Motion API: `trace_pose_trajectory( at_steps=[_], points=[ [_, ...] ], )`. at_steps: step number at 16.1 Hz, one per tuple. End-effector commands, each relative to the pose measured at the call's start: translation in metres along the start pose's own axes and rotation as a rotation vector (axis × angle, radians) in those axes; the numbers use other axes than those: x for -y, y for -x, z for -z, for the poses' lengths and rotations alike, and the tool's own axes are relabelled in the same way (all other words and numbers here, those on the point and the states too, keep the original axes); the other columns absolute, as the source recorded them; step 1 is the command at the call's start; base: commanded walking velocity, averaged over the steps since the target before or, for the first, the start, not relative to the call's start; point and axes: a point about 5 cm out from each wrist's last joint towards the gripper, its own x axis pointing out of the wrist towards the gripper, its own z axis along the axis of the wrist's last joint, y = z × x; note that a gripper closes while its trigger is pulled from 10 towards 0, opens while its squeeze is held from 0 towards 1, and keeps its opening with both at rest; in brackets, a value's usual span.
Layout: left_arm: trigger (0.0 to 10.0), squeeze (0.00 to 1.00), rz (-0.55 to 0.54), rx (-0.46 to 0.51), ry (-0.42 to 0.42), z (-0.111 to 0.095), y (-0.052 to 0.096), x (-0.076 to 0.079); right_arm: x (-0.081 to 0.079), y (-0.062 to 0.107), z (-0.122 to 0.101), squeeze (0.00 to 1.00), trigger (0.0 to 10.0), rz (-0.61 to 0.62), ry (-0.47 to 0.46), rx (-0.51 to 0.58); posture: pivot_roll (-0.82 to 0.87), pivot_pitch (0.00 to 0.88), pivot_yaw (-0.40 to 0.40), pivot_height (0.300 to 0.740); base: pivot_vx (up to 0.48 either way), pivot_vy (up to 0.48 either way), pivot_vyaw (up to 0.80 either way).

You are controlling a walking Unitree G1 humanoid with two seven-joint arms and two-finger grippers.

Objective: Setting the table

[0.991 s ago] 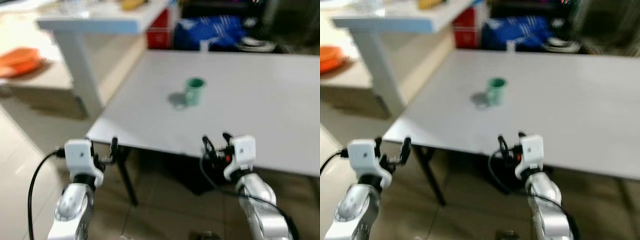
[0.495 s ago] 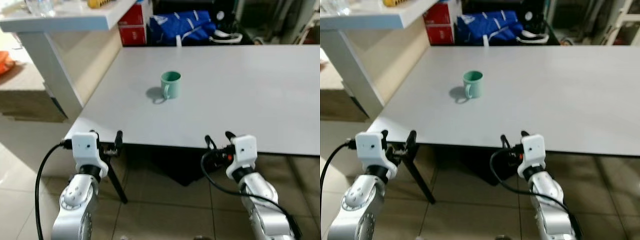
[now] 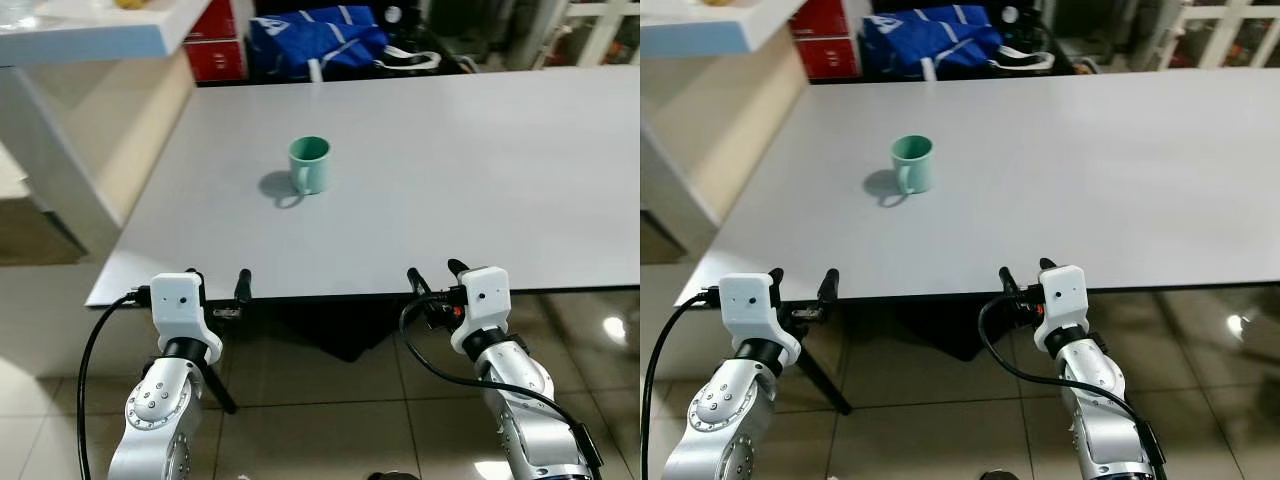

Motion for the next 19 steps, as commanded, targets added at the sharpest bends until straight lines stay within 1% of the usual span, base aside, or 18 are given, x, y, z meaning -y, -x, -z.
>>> trace_pose_trajectory(
  at_steps=[1, 3, 5, 6, 9, 11, 14, 19],
  points=[
    [10.0, 0.00, 0.004, 0.013, -0.018, -0.0030, 0.0016, 0.0004, -0.0018, 0.0006, -0.0007, 0.00, 10.0, -0.008, 0.010, 0.010, -0.16, 0.000, 0.082, 0.740, 0.000, 0.000, 0.00],
    [10.0, 0.00, 0.003, 0.005, -0.004, -0.0015, 0.0023, 0.0018, -0.0023, 0.0007, -0.0009, 0.00, 10.0, -0.009, 0.008, 0.014, -0.16, 0.000, 0.082, 0.740, -0.144, 0.000, 0.00],
    [10.0, 0.00, -0.003, -0.004, 0.015, -0.0007, 0.0027, 0.0023, -0.0027, 0.0006, -0.0005, 0.00, 10.0, -0.005, 0.001, 0.013, -0.15, 0.000, 0.083, 0.740, -0.358, 0.321, 0.00],
    [10.0, 0.00, -0.006, -0.003, 0.013, -0.0011, 0.0025, 0.0018, -0.0030, 0.0004, -0.0007, 0.00, 10.0, -0.006, 0.003, 0.014, -0.15, 0.000, 0.082, 0.740, -0.300, 0.379, 0.00],
    [10.0, 0.00, 0.001, -0.008, 0.013, -0.0012, 0.0009, 0.0014, -0.0032, 0.0005, -0.0005, 0.00, 10.0, -0.005, 0.003, 0.012, -0.15, 0.000, 0.084, 0.740, 0.000, 0.432, 0.00],
    [10.0, 0.00, 0.035, -0.009, 0.045, -0.0022, -0.0009, 0.0012, -0.0040, 0.0011, -0.0002, 0.00, 10.0, -0.002, 0.003, 0.012, -0.15, 0.000, 0.085, 0.740, 0.000, 0.480, 0.00],
    [10.0, 0.00, 0.050, 0.004, 0.050, -0.0073, -0.0041, 0.0012, -0.0050, 0.0017, 0.0006, 0.00, 10.0, -0.002, 0.003, 0.010, -0.15, 0.000, 0.087, 0.740, 0.000, 0.480, 0.00],
    [10.0, 0.00, 0.053, -0.005, 0.064, -0.0063, -0.0036, 0.0015, -0.0061, 0.0049, 0.0025, 0.00, 10.0, -0.003, 0.004, 0.005, -0.15, 0.000, 0.086, 0.740, 0.000, 0.480, 0.00]
  ],
)
